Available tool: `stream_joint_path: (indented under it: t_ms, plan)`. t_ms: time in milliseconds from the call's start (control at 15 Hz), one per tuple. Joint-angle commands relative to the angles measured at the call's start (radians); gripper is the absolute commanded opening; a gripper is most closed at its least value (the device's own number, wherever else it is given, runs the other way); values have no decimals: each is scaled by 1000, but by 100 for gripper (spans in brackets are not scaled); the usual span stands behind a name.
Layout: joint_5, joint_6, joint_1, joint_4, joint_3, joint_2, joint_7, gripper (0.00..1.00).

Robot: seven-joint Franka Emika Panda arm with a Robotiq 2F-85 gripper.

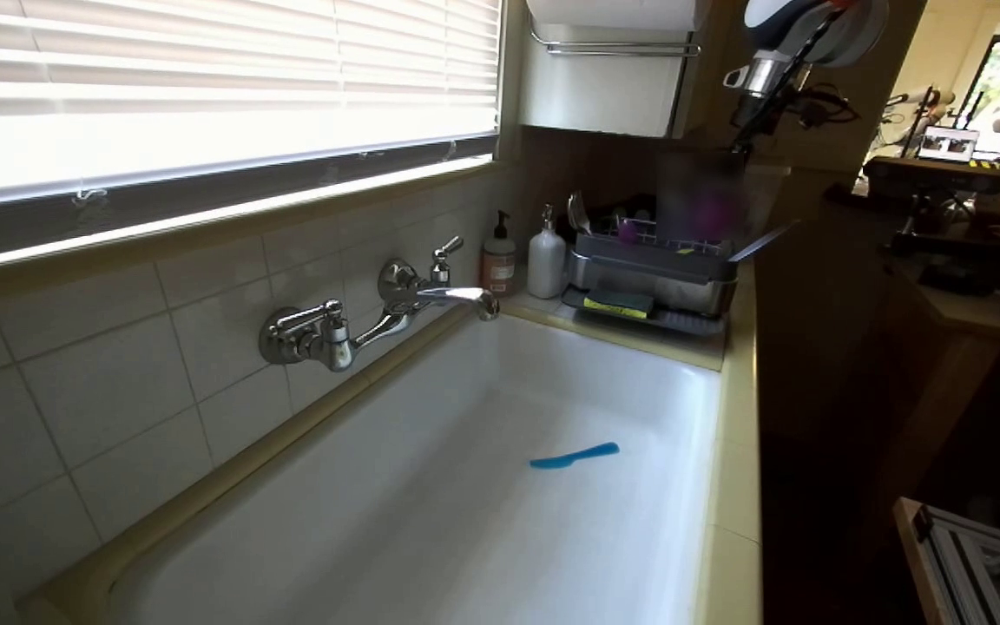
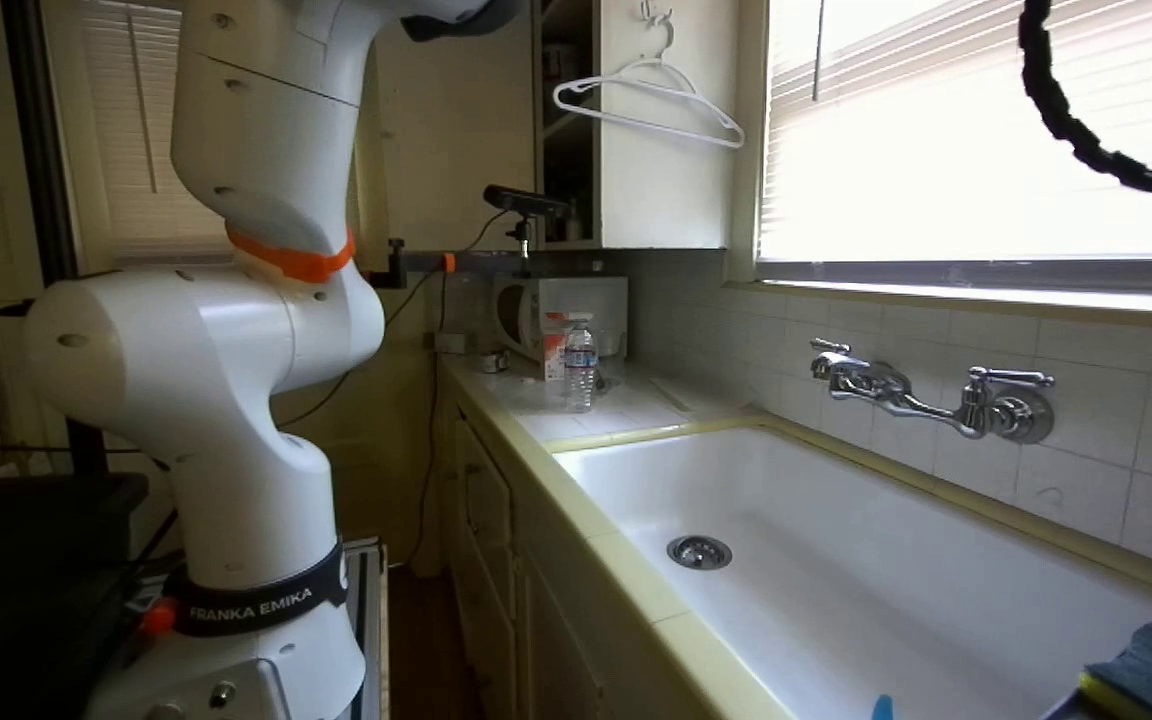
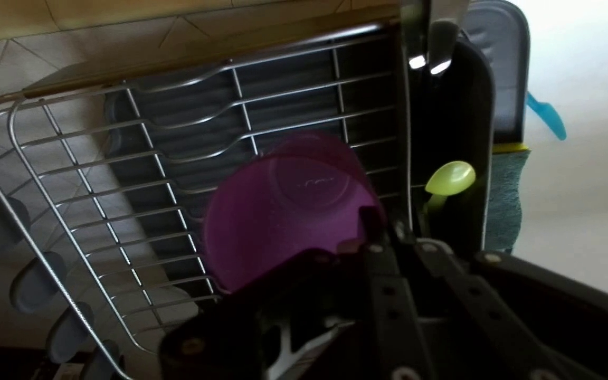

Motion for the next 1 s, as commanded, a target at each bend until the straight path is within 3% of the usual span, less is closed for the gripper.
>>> stream_joint_path:
  t_ms: [0,467,933]
  plan:
    - [-1,115,48,-230,-24,-162,14,1]
    - [9,229,145,-436,-72,-331,16,1]
    - [-16,251,266,-546,-132,-447,45,1]
